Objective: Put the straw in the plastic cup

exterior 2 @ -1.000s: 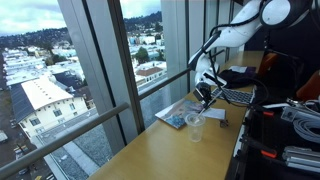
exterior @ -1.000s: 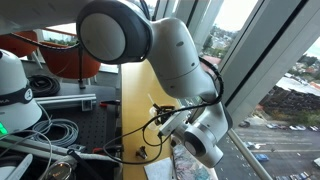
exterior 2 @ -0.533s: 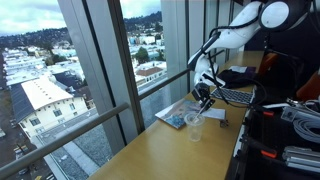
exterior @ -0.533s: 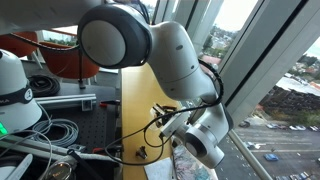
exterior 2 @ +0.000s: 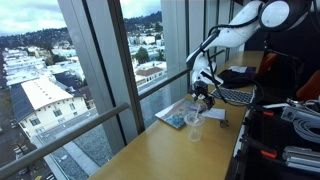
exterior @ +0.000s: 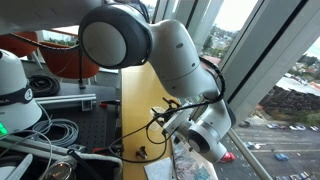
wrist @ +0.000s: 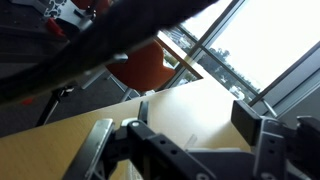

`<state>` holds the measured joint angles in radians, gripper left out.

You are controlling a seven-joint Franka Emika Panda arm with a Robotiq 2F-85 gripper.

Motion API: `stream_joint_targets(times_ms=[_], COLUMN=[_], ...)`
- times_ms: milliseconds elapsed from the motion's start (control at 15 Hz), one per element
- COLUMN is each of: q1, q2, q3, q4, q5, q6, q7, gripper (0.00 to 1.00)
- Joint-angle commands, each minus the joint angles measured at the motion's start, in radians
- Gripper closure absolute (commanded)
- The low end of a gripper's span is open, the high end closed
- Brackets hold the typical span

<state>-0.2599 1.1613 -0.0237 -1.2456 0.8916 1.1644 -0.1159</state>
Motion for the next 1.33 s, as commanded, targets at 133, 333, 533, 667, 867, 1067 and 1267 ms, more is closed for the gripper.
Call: stream_joint_targets(times_ms=[133, 333, 533, 667, 867, 1067, 1267], q1=[0.084, 0.147, 0.218, 0.268, 0.33, 0.383, 0.421], q2=[-0.165, -0.296, -0.422, -0.52, -0.65, -0.761, -0.846], q3=[-0.008, -0.003, 0.004, 0.013, 0.029, 0.047, 0.074], q4=[-0.074, -0.143, -0.177, -0.22, -0.286, -0.388, -0.53], q5=[-0.124, -0.22, -0.311, -0.381, -0.502, -0.648, -0.798], q6=[-0.024, -0.059, -0.1, -0.102, -0.076, -0.026, 0.082], q7=[-0.04, 0.027, 0.094, 0.111, 0.107, 0.087, 0.081], gripper=[0.0, 0.0, 0.0, 0.0, 0.0, 0.0, 0.0])
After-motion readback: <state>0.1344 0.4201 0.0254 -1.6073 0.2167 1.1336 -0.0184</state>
